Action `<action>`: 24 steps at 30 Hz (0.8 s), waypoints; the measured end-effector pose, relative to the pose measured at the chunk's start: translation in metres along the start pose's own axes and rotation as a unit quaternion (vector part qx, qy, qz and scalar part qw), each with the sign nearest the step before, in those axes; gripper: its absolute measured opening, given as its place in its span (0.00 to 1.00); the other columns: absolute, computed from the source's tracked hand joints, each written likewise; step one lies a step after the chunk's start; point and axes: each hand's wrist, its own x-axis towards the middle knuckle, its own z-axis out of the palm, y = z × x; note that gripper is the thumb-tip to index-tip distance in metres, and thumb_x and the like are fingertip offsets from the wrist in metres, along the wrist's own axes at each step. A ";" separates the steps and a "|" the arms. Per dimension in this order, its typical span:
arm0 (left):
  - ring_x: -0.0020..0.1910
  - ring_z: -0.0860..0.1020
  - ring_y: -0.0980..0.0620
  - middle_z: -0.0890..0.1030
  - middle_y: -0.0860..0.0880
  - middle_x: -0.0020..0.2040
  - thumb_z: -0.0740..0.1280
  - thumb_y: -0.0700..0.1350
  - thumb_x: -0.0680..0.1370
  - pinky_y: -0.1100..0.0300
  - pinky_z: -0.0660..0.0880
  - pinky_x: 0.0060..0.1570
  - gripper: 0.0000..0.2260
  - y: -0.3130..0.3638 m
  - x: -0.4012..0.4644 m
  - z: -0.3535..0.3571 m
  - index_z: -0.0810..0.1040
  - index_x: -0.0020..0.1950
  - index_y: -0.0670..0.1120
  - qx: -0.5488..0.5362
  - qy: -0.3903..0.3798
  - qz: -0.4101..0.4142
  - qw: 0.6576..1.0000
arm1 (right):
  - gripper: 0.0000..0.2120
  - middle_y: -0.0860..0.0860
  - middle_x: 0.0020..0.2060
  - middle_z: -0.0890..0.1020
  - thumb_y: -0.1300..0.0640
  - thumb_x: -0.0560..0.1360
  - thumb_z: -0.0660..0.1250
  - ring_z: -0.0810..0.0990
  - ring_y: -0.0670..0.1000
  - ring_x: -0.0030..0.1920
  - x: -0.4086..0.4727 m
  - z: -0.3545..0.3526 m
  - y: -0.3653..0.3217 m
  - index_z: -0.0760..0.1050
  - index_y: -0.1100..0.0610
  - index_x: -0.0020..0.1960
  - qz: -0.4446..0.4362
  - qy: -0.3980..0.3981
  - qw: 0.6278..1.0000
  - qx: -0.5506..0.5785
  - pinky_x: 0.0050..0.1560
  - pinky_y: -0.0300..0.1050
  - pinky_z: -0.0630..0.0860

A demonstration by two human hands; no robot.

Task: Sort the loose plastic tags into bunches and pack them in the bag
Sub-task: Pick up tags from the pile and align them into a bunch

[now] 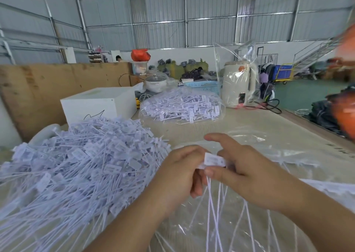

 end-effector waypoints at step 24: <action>0.21 0.70 0.54 0.74 0.48 0.26 0.64 0.42 0.81 0.63 0.69 0.22 0.10 0.002 0.006 -0.008 0.74 0.39 0.45 -0.192 0.229 -0.045 0.953 | 0.22 0.47 0.21 0.68 0.37 0.73 0.59 0.66 0.47 0.23 0.006 -0.015 -0.004 0.62 0.52 0.31 0.078 0.235 0.968 -0.043 0.27 0.46 0.62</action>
